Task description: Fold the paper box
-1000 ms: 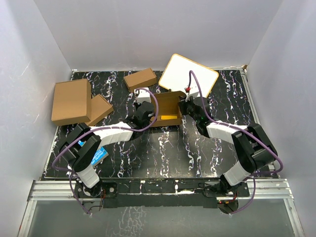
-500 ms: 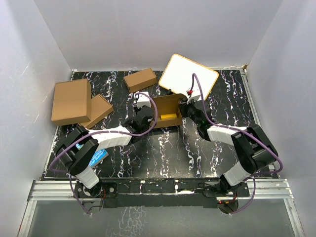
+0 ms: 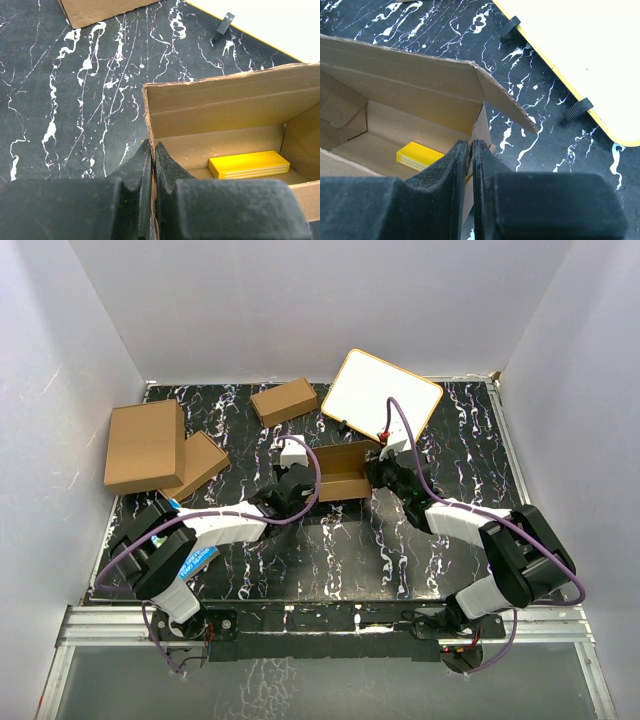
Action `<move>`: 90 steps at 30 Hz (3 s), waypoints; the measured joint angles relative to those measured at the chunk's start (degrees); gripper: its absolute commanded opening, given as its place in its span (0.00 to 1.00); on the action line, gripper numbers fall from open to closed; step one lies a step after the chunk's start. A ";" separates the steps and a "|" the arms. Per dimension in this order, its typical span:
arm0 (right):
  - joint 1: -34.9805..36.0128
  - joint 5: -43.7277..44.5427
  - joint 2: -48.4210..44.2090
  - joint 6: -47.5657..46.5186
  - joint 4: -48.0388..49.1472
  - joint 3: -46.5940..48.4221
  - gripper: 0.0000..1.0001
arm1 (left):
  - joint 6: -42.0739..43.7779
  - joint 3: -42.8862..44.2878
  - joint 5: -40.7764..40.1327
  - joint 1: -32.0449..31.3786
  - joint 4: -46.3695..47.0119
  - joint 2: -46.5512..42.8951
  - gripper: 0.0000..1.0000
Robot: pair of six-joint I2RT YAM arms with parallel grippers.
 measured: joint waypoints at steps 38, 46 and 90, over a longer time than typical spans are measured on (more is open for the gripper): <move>1.40 -6.12 -2.56 -3.32 -3.91 -0.94 0.09 | -4.76 -1.66 9.18 -2.16 -15.13 -17.46 0.61; 1.40 -6.86 -2.56 -3.58 -3.41 -1.16 0.09 | -3.61 -1.66 12.07 -2.16 -19.45 -19.34 0.66; -0.96 -13.35 -3.21 -5.68 1.29 -4.50 0.09 | -22.29 46.03 42.84 10.99 -33.97 -2.67 0.97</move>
